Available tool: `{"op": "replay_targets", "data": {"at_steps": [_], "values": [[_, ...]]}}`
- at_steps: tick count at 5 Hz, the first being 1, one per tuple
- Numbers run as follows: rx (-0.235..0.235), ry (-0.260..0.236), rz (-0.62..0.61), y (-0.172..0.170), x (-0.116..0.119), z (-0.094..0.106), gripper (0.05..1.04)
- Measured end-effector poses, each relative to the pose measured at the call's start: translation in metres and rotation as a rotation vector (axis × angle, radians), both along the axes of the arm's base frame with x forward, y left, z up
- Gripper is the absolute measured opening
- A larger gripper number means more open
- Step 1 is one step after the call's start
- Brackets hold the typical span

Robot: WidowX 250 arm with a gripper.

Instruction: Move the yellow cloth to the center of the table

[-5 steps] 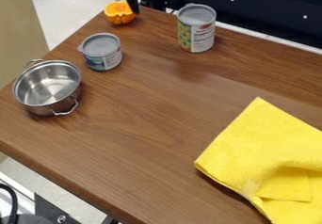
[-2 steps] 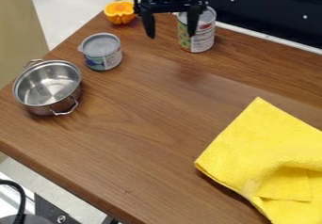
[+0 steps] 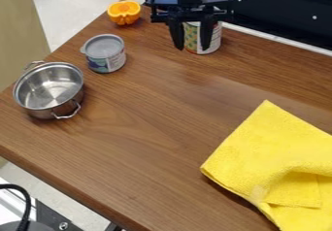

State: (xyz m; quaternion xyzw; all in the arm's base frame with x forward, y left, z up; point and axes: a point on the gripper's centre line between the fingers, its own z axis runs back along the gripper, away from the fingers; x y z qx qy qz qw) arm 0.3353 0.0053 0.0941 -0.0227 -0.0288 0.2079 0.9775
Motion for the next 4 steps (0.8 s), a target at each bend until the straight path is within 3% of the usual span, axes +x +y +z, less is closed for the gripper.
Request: {"op": "replay_targets", "data": {"at_steps": [1,2,3,4], "values": [[-0.04,-0.001,-0.022,-0.025,-0.013,0.002,0.191],[-0.046,0.019,-0.099,-0.054,-0.033,-0.007,0.064],[-0.036,0.021,-0.163,-0.087,-0.049,-0.019,0.053],[-0.042,-0.018,-0.195,-0.121,-0.058,-0.027,0.053]]}}
